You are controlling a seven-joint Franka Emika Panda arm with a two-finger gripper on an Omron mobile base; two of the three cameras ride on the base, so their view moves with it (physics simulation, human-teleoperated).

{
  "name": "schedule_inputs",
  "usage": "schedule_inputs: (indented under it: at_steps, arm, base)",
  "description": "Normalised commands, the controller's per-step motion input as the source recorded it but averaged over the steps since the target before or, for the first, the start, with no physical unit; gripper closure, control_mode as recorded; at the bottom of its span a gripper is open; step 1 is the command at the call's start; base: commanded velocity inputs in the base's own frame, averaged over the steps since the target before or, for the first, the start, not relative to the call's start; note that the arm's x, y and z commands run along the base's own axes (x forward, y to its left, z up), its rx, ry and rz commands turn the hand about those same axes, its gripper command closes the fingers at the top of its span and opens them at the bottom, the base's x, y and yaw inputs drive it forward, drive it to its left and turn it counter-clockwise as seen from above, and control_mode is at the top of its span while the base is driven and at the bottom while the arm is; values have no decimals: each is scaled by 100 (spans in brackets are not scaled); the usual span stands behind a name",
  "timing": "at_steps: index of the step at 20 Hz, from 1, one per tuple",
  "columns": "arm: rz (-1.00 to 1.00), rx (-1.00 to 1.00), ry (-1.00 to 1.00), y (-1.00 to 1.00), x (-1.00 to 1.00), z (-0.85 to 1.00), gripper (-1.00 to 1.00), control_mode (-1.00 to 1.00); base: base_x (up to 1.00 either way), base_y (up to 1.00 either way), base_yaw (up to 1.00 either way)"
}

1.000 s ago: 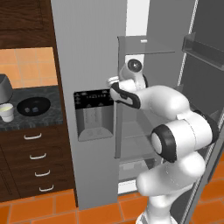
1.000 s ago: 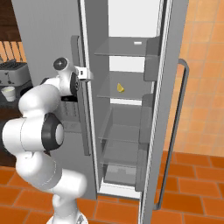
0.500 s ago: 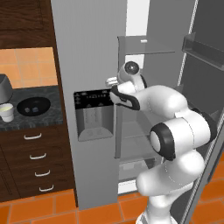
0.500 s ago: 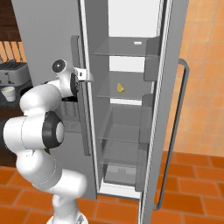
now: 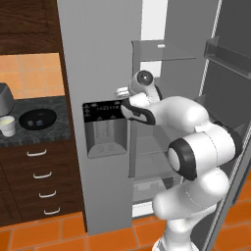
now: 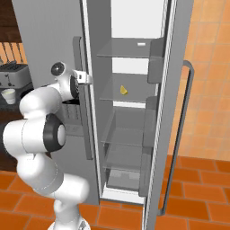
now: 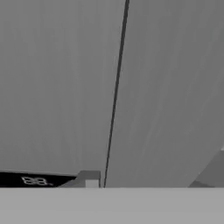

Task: Grab a lemon wedge from the fridge and one ice cube from the ice bowl, and put them in the glass of lemonade.

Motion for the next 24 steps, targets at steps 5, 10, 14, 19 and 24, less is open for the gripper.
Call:
schedule_inputs:
  at_steps: [5, 10, 14, 19, 24]
  arm:
    - [15, 0, 0, 73, -15, 0, 100, -100]
    - [19, 0, 0, 69, -72, 0, 100, -100]
    - [21, 0, 0, 76, -88, 7, 100, -100]
    - [21, -2, 0, 83, -95, 26, 100, -100]
    - [22, -5, 1, 86, -98, 26, 100, -100]
  base:
    - [0, 0, 0]
    - [0, 0, 0]
    - [0, 0, 0]
    - [0, 0, 0]
    - [0, 0, 0]
